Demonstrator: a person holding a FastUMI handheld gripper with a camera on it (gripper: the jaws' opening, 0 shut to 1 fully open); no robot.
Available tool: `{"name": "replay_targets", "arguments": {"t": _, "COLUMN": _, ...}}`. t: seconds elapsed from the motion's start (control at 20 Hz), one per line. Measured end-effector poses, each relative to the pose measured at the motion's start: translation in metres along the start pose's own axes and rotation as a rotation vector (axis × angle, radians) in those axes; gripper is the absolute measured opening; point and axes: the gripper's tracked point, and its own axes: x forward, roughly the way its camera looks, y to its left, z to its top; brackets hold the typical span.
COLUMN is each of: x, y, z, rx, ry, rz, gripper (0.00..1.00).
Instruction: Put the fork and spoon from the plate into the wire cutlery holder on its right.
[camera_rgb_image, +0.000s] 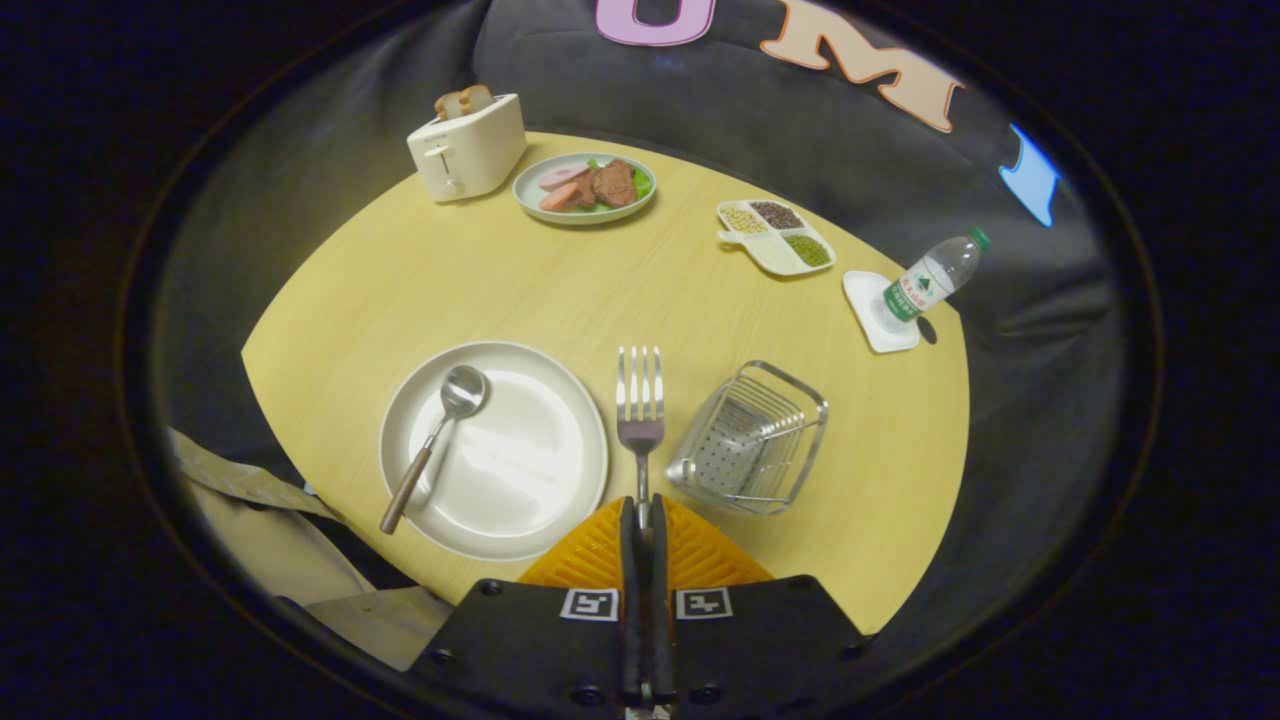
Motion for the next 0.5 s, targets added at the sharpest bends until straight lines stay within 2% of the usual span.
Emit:
{"name": "replay_targets", "arguments": {"t": 0.25, "x": -0.002, "y": -0.041, "z": -0.008, "rx": -0.028, "ry": 0.060, "rz": -0.037, "gripper": 0.07}}
{"name": "replay_targets", "arguments": {"t": 0.5, "x": 0.009, "y": -0.057, "z": -0.020, "rx": -0.048, "ry": 0.136, "rz": -0.042, "gripper": 0.09}}
